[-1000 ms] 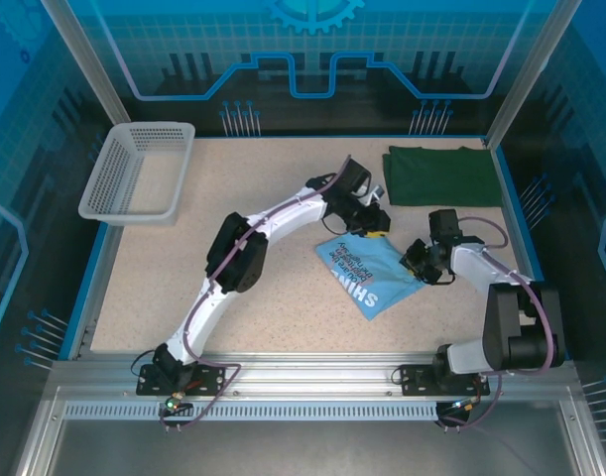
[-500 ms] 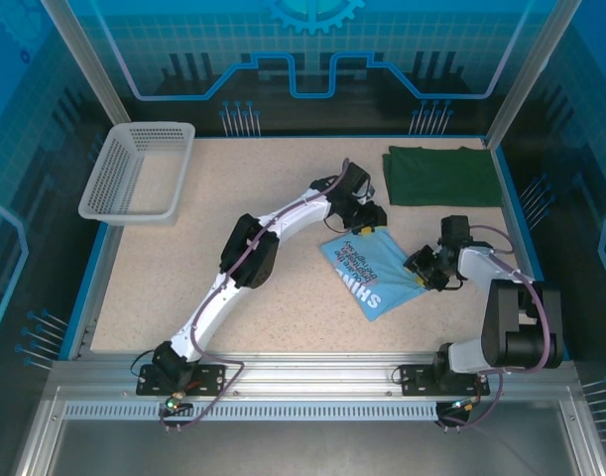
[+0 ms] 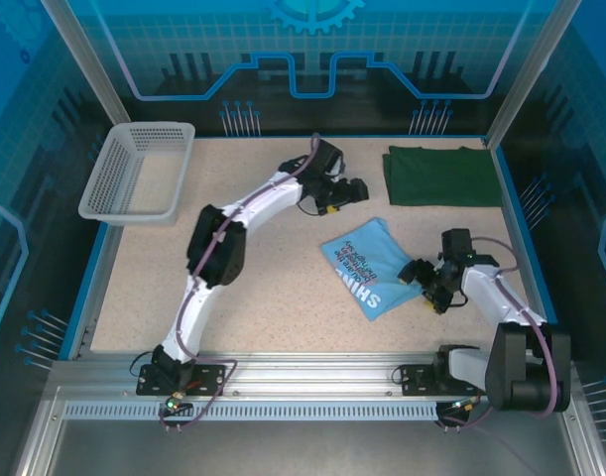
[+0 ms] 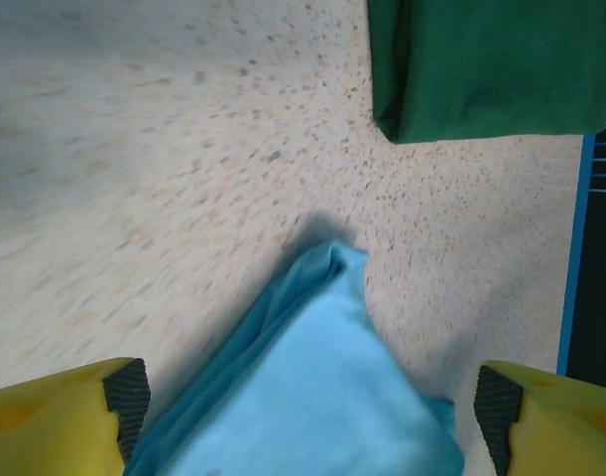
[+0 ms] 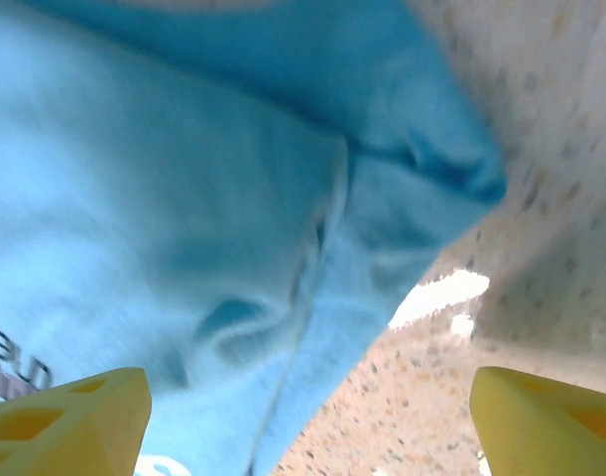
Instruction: Fold and stack the t-shirts
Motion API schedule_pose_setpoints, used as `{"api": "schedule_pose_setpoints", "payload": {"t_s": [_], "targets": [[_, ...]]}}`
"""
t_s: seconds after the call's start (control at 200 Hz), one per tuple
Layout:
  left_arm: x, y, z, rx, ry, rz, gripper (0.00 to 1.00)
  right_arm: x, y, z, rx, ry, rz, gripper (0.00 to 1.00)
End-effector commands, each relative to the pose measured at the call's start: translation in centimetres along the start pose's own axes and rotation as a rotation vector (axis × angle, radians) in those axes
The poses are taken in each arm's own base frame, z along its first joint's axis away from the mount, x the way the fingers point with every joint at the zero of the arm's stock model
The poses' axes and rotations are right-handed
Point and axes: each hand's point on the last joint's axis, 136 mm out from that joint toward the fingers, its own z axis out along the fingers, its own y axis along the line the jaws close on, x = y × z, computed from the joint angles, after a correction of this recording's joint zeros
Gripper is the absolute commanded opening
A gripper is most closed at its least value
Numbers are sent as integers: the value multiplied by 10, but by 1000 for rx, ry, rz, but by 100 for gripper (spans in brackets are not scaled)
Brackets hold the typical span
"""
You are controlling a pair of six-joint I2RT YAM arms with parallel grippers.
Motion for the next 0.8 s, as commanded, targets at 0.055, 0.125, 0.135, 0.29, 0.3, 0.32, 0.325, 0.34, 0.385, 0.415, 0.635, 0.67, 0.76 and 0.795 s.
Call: {"api": "schedule_pose_setpoints", "payload": {"t_s": [0.055, 0.125, 0.135, 0.29, 0.3, 0.32, 0.325, 0.34, 0.385, 0.415, 0.635, 0.67, 0.76, 0.795], "targets": [[16, 16, -65, -96, -81, 109, 90, 16, 5, 17, -1, 23, 29, 86], [36, 36, -73, -131, -54, 99, 91, 15, 15, 25, -4, 24, -2, 84], [39, 39, -73, -136, -48, 96, 91, 16, 17, 27, -4, 27, -9, 84], [76, 73, -84, -184, 10, 65, 91, 15, 38, 41, 40, 43, -95, 79], [78, 74, -84, -184, 12, 64, 91, 15, 38, 42, 43, 46, -95, 79], [80, 76, -86, -187, 16, 61, 91, 15, 39, 43, 46, 46, -96, 77], [81, 77, -86, -187, 17, 60, 91, 15, 39, 43, 48, 46, -97, 77], [83, 78, -87, -189, 20, 59, 91, 16, 38, 44, 56, 46, -94, 75], [88, 82, -89, -194, 28, 58, 91, 15, 37, 45, 72, 40, -91, 70], [90, 83, -90, -196, 30, 58, 91, 13, 36, 46, 82, 34, -87, 65], [91, 77, -101, -188, 32, 88, 91, 5, 54, 35, 41, 3, -119, 60], [90, 75, -104, -188, 30, 96, 91, 5, 56, 33, 40, 5, -123, 62], [89, 74, -109, -190, 20, 112, 91, 6, 57, 30, 28, 0, -119, 64], [89, 73, -110, -191, 18, 117, 91, 7, 58, 28, 16, -6, -117, 64]]}}
